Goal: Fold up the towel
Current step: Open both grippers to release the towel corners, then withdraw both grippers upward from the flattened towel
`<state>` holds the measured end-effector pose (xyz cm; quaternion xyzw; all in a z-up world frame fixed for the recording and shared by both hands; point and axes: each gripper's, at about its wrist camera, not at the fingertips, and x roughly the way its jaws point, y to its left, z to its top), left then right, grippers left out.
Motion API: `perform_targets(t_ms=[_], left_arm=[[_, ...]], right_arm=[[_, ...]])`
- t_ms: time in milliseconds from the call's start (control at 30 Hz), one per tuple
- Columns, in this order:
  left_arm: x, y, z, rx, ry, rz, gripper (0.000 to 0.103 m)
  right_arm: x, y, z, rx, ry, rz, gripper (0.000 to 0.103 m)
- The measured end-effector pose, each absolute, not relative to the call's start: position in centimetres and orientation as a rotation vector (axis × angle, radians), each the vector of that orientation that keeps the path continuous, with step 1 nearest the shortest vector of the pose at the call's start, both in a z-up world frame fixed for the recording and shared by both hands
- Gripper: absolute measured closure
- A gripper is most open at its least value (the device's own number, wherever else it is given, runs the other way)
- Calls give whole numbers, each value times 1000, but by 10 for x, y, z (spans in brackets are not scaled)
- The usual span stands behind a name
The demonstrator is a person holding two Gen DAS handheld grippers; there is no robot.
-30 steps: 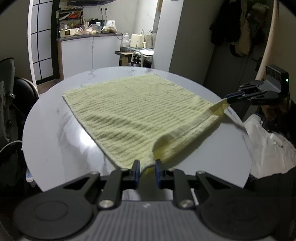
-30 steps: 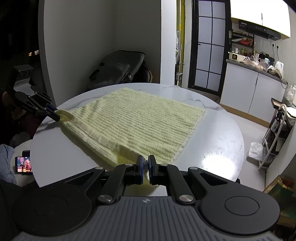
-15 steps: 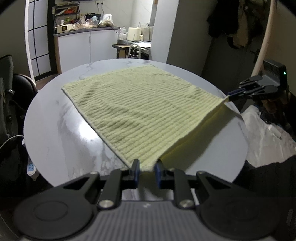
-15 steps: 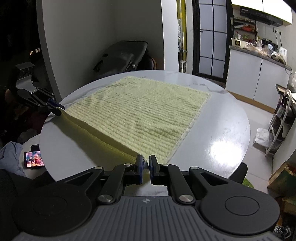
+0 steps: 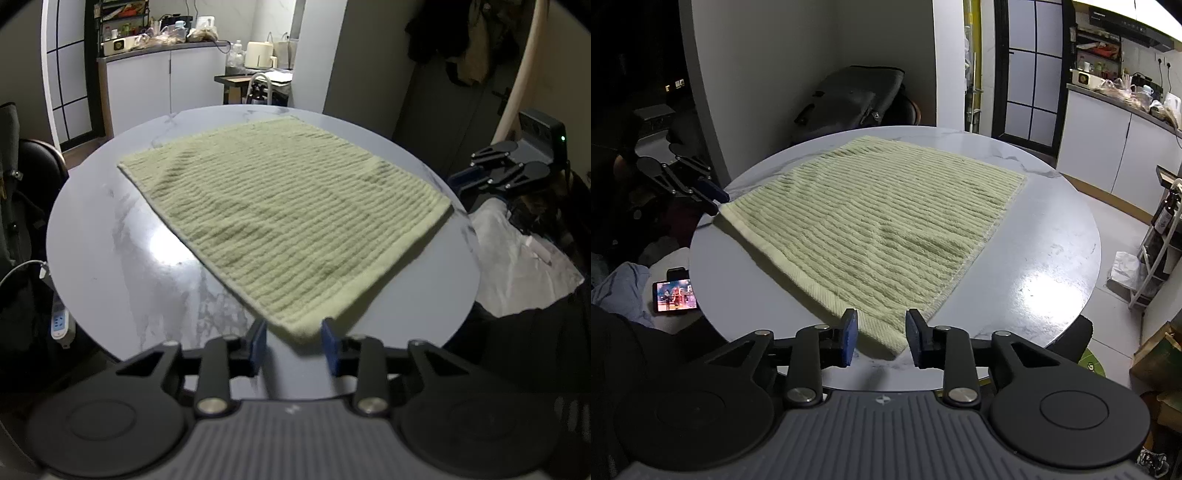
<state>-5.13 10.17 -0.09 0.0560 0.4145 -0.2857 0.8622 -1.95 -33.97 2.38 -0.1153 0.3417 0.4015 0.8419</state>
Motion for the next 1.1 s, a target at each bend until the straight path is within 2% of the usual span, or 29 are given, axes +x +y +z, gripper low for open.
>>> perform_targets(t_ms=[67, 367, 400, 467, 567, 767, 833, 900, 1067, 1100], left_arm=[[-50, 102, 1, 127, 891, -611, 45], [-35, 98, 17, 205, 943, -621, 41], [-33, 98, 18, 211, 947, -625, 40], [-31, 98, 19, 221, 950, -635, 39], [-28, 99, 19, 231, 956, -637, 36], [-17, 99, 16, 303, 973, -646, 35], [-14, 102, 18, 328, 934, -670, 32], [-10, 104, 19, 341, 906, -685, 25], [1, 112, 21, 388, 865, -722, 25], [3, 112, 22, 402, 859, -724, 21]], right_arm=[[-17, -341, 26, -234, 729, 850, 67], [-4, -335, 31, -296, 787, 861, 65], [-2, -334, 32, -304, 791, 862, 62], [1, -333, 34, -311, 793, 866, 44], [4, -331, 34, -331, 791, 893, 30], [11, -329, 36, -400, 775, 935, 26], [13, -329, 37, -431, 729, 966, 26], [21, -330, 39, -440, 719, 980, 26], [40, -342, 50, -416, 658, 1006, 26], [43, -344, 52, -418, 649, 1008, 26]])
